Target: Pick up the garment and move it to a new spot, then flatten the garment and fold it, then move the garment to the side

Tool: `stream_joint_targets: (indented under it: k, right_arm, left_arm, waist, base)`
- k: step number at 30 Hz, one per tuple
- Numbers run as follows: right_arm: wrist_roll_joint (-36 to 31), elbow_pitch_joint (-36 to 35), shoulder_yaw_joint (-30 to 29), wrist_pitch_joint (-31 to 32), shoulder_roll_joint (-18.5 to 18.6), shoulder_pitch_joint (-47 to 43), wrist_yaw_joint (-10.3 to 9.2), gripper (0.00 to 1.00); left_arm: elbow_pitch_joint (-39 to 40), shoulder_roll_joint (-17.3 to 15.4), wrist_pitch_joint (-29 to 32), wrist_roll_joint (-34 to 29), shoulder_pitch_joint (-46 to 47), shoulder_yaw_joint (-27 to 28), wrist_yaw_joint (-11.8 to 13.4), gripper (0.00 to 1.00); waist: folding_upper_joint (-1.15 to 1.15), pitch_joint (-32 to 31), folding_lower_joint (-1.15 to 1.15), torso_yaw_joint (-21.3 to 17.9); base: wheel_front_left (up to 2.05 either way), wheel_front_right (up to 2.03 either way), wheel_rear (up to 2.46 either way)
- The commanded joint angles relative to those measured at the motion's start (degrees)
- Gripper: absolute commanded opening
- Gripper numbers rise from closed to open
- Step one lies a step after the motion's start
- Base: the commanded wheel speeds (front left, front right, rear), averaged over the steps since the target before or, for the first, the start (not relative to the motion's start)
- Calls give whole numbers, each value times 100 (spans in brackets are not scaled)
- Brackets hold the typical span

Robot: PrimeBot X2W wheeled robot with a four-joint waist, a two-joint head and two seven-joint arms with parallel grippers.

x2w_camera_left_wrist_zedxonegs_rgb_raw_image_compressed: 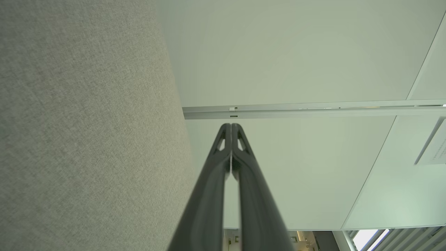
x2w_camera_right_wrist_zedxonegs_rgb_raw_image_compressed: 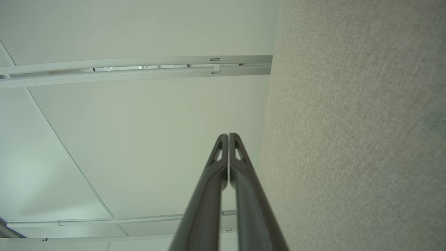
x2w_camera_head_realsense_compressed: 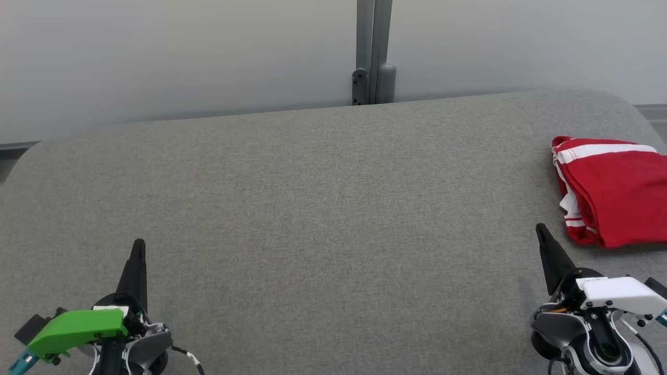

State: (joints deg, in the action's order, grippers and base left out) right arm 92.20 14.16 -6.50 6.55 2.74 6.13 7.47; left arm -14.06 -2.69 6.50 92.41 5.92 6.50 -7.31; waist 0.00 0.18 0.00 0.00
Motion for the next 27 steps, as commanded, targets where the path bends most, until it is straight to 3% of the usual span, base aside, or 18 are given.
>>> stream_joint_targets:
  k: [1, 27]
  right_arm:
    - [38, -22, -11, 19, 26, 34, 4, 0]
    - [39, -23, -10, 18, 26, 34, 4, 0]
  left_arm:
    - [-4, -35, 23, 4, 75, 14, -36, 0]
    - [-3, -35, 23, 4, 75, 13, -36, 0]
  waist:
    - [0, 0, 0, 0]
    - [0, 0, 0, 0]
  base:
    - [0, 0, 0]
    - [0, 0, 0]
